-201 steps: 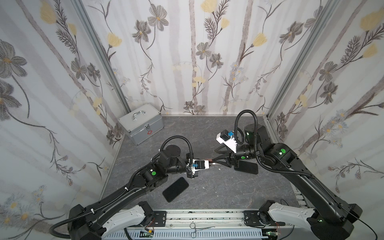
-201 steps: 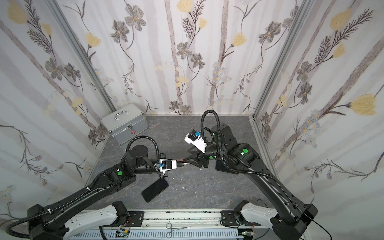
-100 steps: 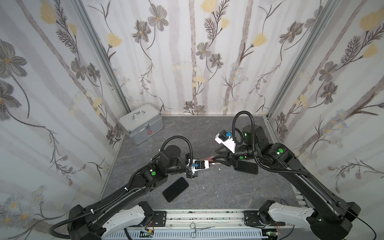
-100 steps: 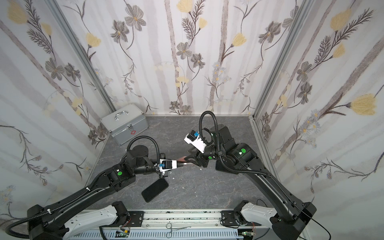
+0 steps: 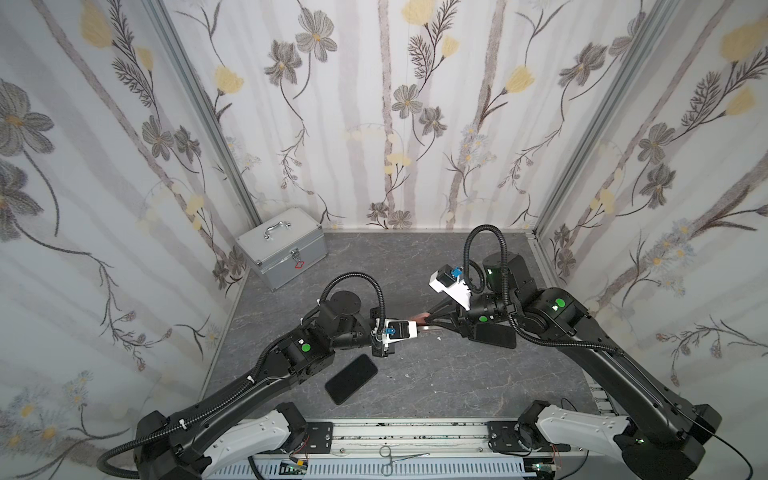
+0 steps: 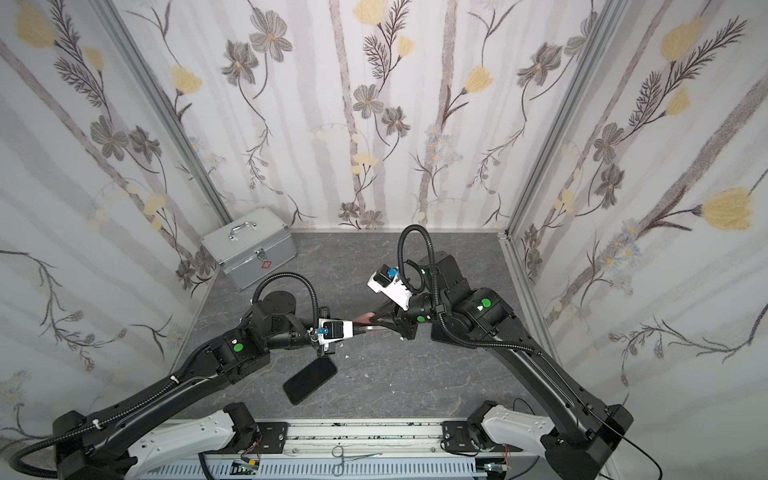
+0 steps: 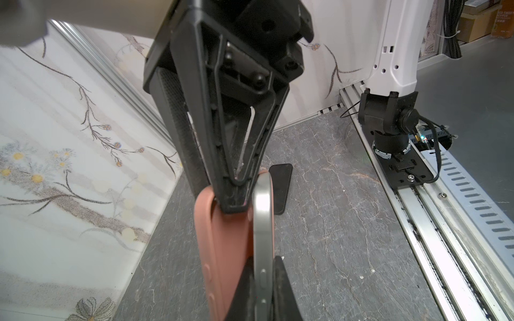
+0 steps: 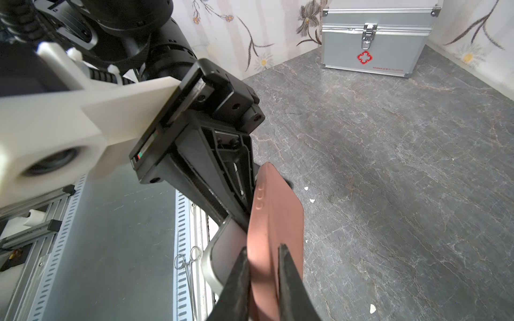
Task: Take the phone out of the phone case
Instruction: Remove the phone case from the phone.
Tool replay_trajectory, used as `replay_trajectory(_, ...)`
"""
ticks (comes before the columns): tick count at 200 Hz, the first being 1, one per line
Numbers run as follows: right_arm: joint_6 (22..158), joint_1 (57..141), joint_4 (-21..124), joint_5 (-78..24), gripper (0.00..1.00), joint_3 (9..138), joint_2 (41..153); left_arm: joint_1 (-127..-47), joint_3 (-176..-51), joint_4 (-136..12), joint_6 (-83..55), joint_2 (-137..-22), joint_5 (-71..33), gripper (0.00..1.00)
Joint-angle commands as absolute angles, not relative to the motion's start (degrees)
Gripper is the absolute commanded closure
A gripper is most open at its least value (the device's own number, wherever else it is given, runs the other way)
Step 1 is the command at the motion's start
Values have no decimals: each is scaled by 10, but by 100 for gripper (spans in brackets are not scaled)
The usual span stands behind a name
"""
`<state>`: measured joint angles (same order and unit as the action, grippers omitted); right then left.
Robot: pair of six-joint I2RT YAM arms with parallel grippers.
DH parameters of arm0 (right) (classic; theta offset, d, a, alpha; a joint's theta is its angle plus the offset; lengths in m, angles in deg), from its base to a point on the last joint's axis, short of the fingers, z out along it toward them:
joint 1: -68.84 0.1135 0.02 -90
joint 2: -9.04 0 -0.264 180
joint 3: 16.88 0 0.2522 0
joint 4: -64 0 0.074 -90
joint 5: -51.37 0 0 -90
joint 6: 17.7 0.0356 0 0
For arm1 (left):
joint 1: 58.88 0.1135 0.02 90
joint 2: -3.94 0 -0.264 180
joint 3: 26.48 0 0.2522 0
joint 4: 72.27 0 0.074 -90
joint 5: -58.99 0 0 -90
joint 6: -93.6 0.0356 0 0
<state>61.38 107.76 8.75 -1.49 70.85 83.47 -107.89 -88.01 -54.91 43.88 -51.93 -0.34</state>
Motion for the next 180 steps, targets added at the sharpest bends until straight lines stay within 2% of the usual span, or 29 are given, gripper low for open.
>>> replay_trajectory(1,653,1076,124,-26,88,703,830,-1079,-880,-601,450,-516,13,100)
replay_trajectory(54,711,1067,138,-39,100,715,850,-1080,-876,-601,448,-513,35,100)
replay_trajectory(134,760,1010,144,-57,100,708,875,-1082,-866,-602,443,-491,67,100)
replay_trajectory(154,764,999,154,-80,100,690,870,-1082,-867,-606,409,-488,39,100)
replay_trajectory(180,807,963,204,-134,100,626,845,-1076,-862,-653,272,-481,-63,100)
